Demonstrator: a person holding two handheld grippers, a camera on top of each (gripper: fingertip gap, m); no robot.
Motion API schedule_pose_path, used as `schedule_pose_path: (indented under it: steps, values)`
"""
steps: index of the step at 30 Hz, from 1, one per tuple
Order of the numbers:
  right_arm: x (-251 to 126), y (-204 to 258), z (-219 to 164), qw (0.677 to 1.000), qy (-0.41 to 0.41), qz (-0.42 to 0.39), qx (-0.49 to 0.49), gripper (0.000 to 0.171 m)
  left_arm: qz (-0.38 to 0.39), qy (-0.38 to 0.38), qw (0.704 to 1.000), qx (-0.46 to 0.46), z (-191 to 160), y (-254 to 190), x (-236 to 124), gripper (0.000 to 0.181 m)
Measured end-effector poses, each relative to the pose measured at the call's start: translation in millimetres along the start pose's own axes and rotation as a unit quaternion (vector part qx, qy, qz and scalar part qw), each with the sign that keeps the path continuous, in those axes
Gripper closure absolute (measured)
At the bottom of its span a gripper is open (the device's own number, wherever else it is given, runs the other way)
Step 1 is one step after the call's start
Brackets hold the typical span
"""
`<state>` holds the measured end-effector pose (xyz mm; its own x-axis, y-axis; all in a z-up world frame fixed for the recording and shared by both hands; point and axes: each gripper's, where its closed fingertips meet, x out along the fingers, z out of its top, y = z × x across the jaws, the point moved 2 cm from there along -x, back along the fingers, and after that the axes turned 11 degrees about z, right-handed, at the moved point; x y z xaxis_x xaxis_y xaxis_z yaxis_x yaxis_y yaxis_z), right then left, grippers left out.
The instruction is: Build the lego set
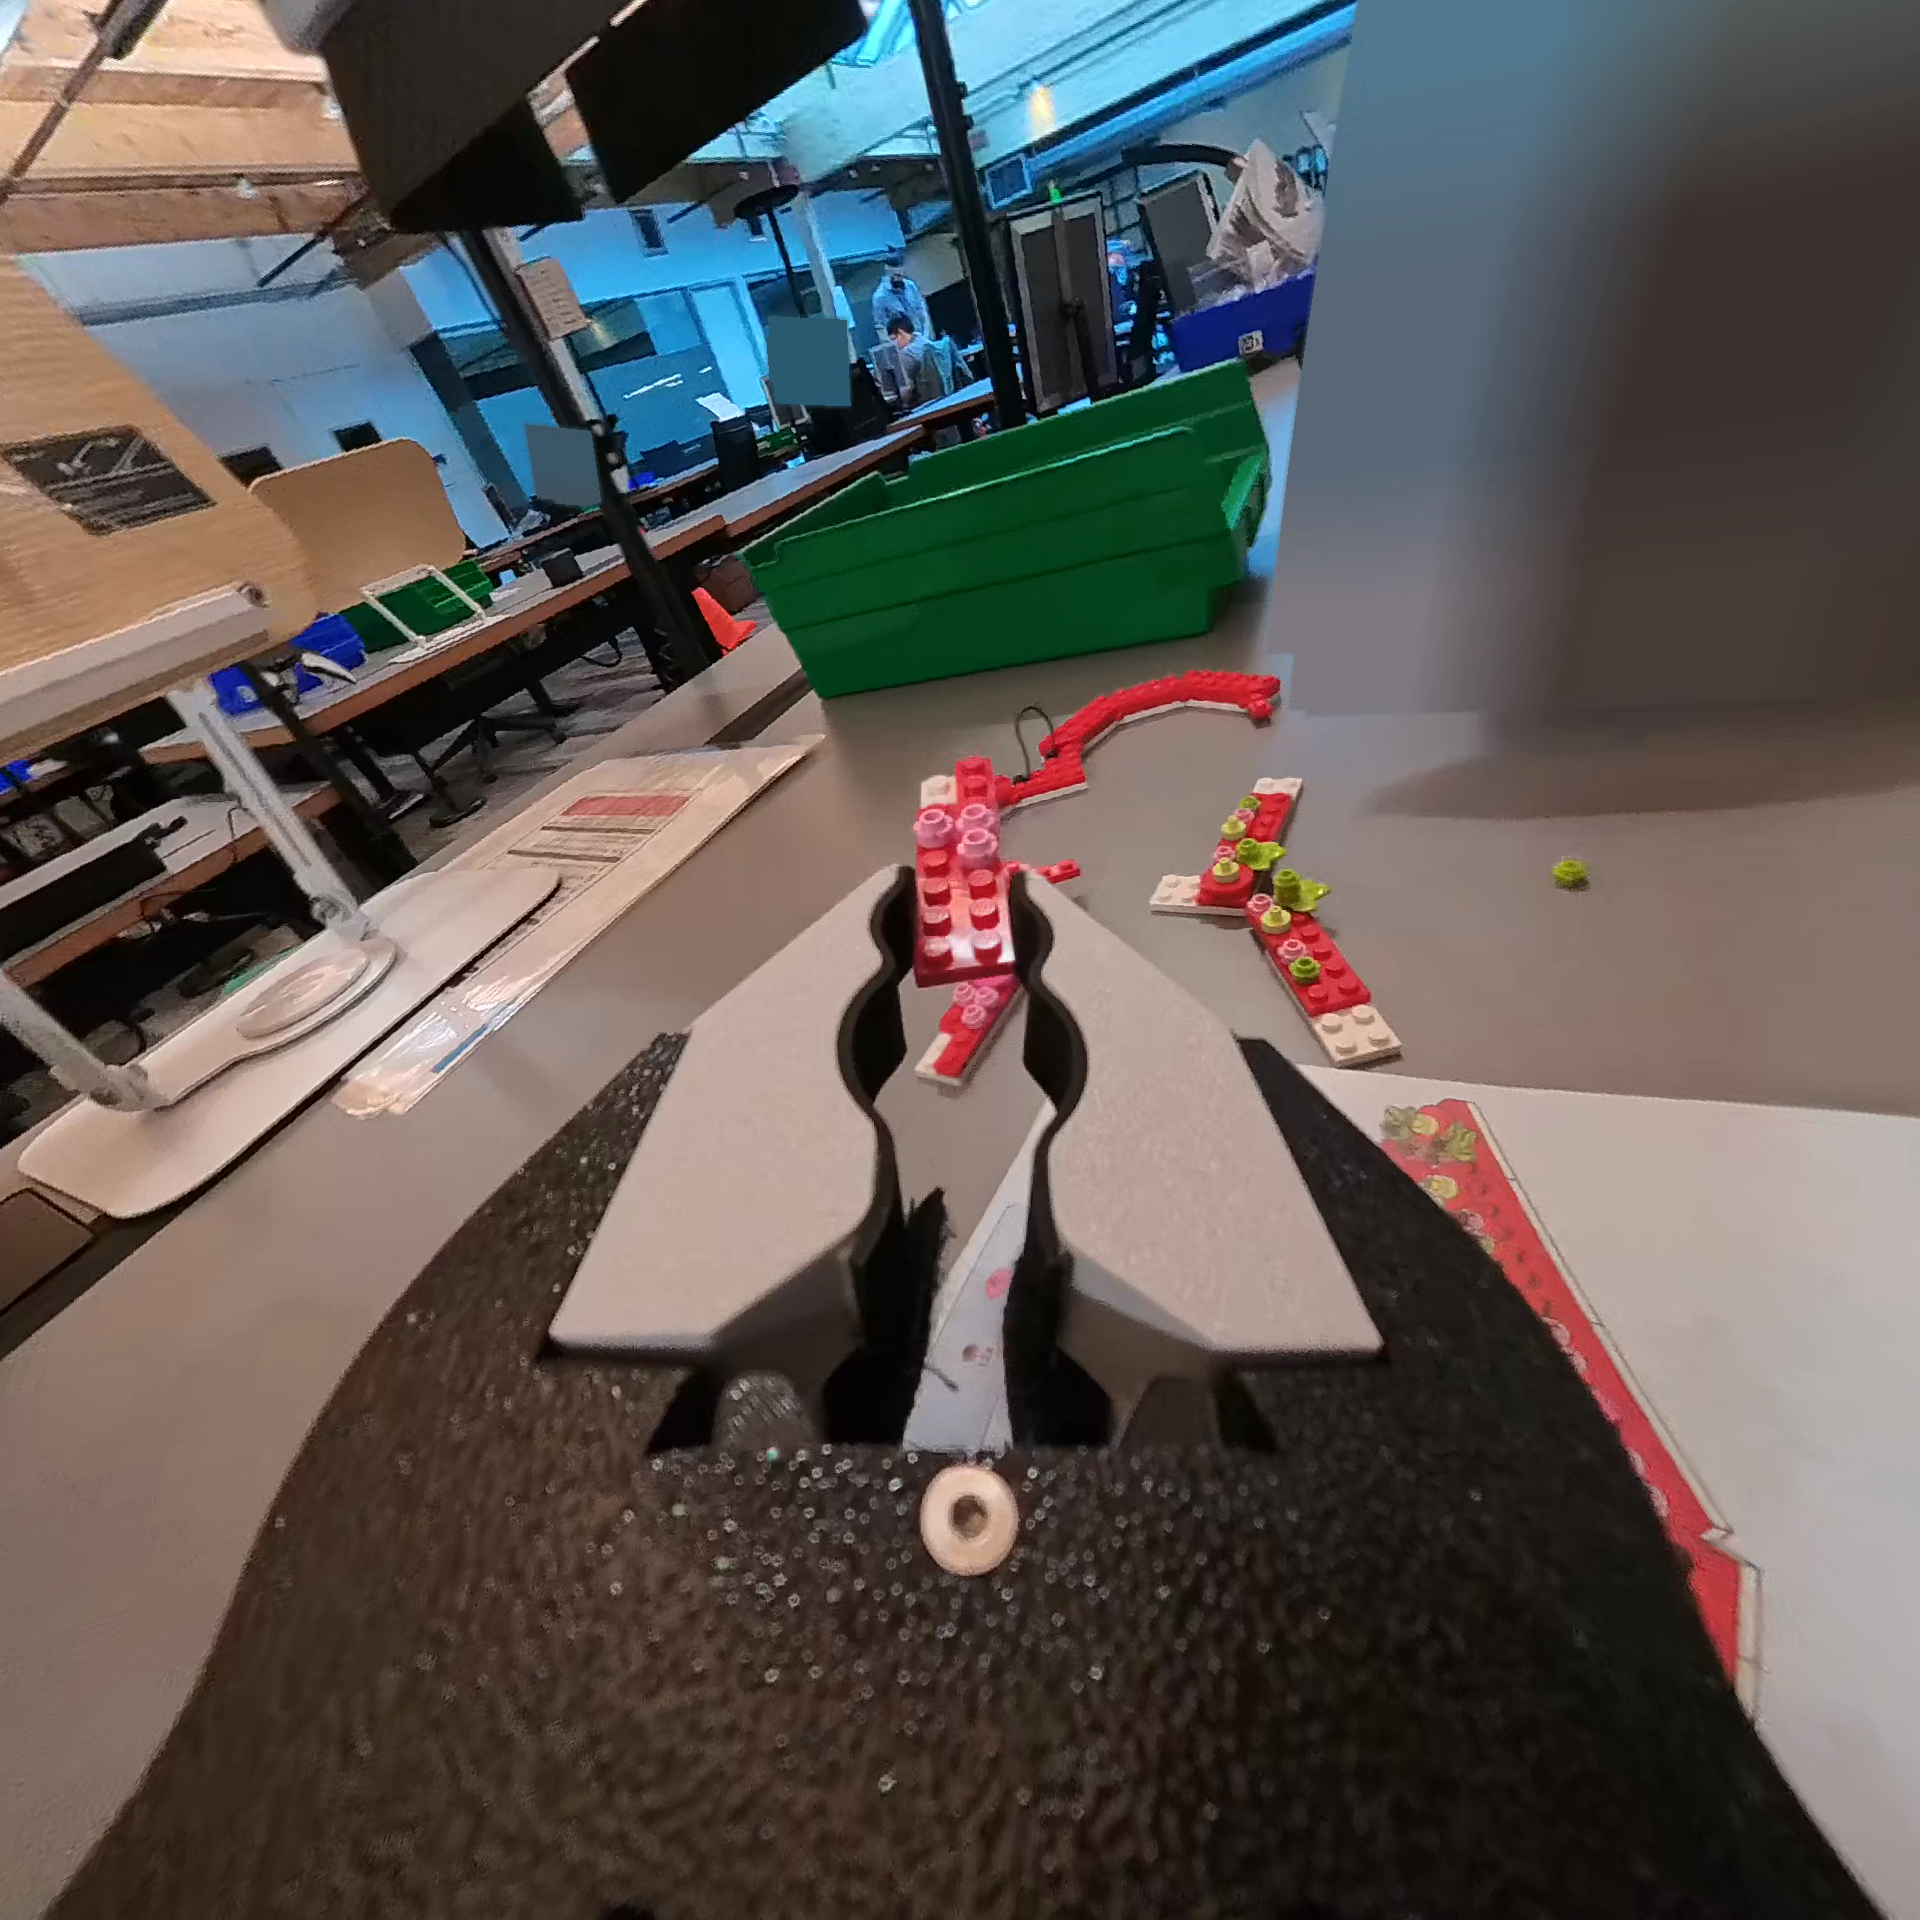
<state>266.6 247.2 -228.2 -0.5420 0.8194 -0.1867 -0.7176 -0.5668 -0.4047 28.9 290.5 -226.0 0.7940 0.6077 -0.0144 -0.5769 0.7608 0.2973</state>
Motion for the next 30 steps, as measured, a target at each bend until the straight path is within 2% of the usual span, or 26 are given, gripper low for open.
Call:
schedule_pose_path:
  steps: [4,14,21,30]
  values:
    - [-8.3,-14.6,-0.5,0.999,-0.014,-0.036,0.022,0.158,-0.035,0.007,0.999,0.031,4.8,-22.4,2.3,0.166]
    - [-4.6,-33.2,-7.4,0.999,-0.031,-0.004,0.004,0.158,-0.166,0.06,0.984,0.007,31.9,-107.2,33.3,0.166]
    - [-8.3,-37.9,-5.7,0.998,-0.053,0.018,-0.003,0.158,-0.178,0.154,0.972,-0.014,20.1,-142.7,74.6,0.166]
    - [-20.3,-48.3,-7.7,0.996,-0.074,0.011,0.045,0.158,-0.133,0.21,0.968,0.023,3.4,-162.3,123.6,0.166]
